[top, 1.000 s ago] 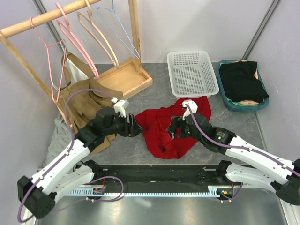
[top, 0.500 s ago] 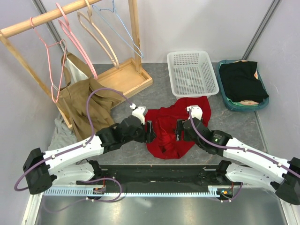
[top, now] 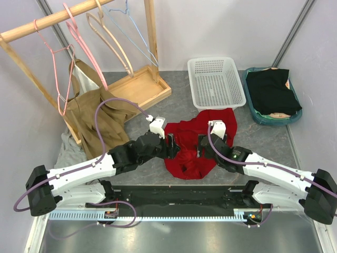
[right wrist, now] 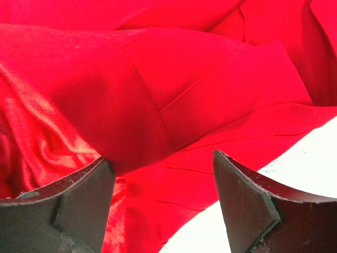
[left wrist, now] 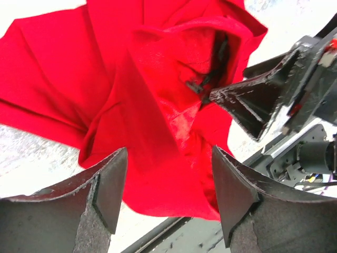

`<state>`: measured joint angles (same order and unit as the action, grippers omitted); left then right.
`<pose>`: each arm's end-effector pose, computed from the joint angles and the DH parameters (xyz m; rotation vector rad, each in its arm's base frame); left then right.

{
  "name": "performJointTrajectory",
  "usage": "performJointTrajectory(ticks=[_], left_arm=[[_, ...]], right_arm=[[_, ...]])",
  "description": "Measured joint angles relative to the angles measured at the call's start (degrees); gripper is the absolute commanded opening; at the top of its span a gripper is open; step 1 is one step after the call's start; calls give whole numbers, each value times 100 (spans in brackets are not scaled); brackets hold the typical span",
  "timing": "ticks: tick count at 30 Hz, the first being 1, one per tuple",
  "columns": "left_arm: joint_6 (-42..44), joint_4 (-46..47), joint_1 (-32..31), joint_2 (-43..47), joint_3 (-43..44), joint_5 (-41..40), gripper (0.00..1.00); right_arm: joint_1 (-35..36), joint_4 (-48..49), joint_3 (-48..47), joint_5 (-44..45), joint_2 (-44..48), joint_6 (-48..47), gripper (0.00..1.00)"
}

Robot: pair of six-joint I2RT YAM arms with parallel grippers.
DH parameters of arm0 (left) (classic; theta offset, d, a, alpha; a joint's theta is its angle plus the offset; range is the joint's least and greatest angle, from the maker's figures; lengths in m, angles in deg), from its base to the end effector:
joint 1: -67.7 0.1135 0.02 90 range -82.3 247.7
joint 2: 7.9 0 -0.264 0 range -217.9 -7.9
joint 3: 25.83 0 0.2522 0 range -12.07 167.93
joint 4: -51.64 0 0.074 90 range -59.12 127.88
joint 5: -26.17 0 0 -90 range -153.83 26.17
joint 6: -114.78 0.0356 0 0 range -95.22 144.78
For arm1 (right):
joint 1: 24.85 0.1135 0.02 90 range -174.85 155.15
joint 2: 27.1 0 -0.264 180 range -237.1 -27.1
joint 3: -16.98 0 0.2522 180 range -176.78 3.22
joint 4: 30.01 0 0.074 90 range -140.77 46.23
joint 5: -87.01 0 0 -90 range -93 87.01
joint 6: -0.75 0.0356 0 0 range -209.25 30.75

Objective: Place the skirt on the hanger

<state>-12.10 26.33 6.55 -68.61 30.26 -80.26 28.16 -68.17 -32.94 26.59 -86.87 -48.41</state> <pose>0.1227 -0.2018 0.2695 0.2764 2.1390 -0.7346 0.1379 0.1538 0.2204 -0.0119 2.2839 0.2272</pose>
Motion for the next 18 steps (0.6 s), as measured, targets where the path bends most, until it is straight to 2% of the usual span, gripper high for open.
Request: performJointTrajectory(ticks=[2, 4, 8, 10, 11, 12, 14, 15, 18], left_arm=[[0, 42, -11, -120, 17, -9, 67], [-9, 48, -13, -393, 85, -31, 62], [-120, -245, -35, -1069, 415, -254, 42], [-166, -498, -44, -1255, 601, -428, 35], [-179, -651, -46, -1314, 706, -520, 28], [-190, -774, -44, -1351, 798, -616, 25], [-214, -1049, -44, -1377, 968, -822, 18], [-216, -1093, -46, -1377, 988, -857, 17], [-234, -1364, -44, -1373, 1043, -1084, 10]], right_arm=[[0, 22, 37, 50, -2, 57, 79], [0, 44, 50, 120, -9, 109, 78], [0, 76, 50, 249, -24, 170, 75], [0, 85, 50, 295, -24, 197, 71], [0, 83, 50, 326, -22, 205, 68], [0, 81, 50, 350, -20, 225, 60], [0, 59, 50, 393, -7, 249, 50], [0, 33, 50, 402, 9, 258, 41], [0, -72, 50, 439, 98, 295, 28]])
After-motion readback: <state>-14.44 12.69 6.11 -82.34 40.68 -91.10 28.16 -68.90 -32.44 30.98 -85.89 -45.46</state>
